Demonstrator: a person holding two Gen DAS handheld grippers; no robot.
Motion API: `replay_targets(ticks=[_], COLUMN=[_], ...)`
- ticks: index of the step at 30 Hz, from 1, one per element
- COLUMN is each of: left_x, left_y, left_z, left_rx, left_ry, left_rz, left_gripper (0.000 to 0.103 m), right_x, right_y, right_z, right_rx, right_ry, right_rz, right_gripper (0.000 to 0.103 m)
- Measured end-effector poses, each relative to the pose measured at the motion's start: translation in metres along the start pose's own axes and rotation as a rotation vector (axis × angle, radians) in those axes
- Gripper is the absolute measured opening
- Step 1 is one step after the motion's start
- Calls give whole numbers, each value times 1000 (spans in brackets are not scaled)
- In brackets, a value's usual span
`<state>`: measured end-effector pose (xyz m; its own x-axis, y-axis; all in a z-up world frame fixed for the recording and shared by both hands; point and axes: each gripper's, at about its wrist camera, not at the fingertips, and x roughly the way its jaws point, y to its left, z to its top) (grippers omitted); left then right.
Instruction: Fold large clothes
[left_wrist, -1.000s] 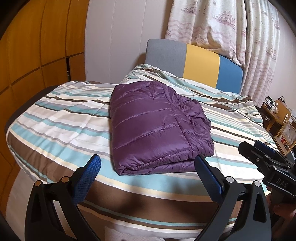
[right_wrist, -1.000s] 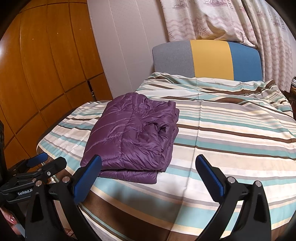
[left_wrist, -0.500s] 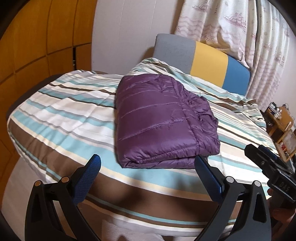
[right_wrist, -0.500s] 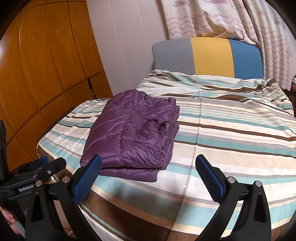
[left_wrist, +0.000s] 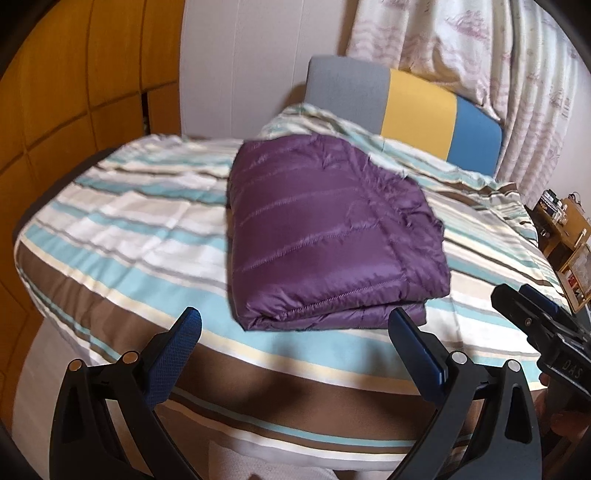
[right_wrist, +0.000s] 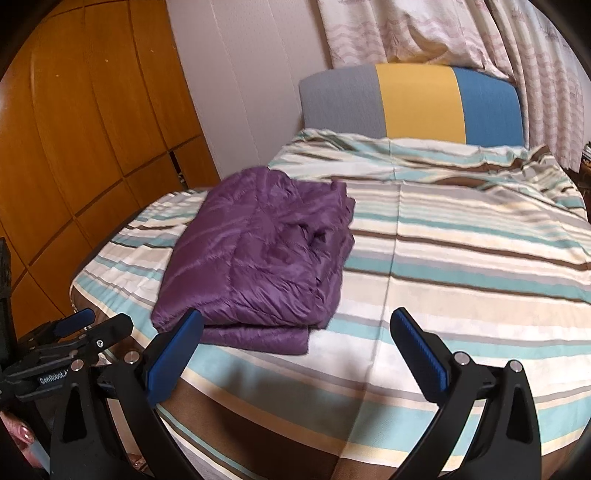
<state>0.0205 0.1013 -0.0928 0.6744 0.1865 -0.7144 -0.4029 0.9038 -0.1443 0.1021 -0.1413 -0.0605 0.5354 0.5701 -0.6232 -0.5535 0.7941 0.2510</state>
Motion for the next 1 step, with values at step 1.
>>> replay_targets(ticks=[1], left_x=[6], left_y=[2], left_z=[0], left_rx=[-6], left_ry=[15], left_rz=[-10], left_gripper=[100], right_x=[6], right_y=[-4], right_z=[-2], right_rx=[14], right_ry=[17], right_rz=[-5], right_gripper=[101])
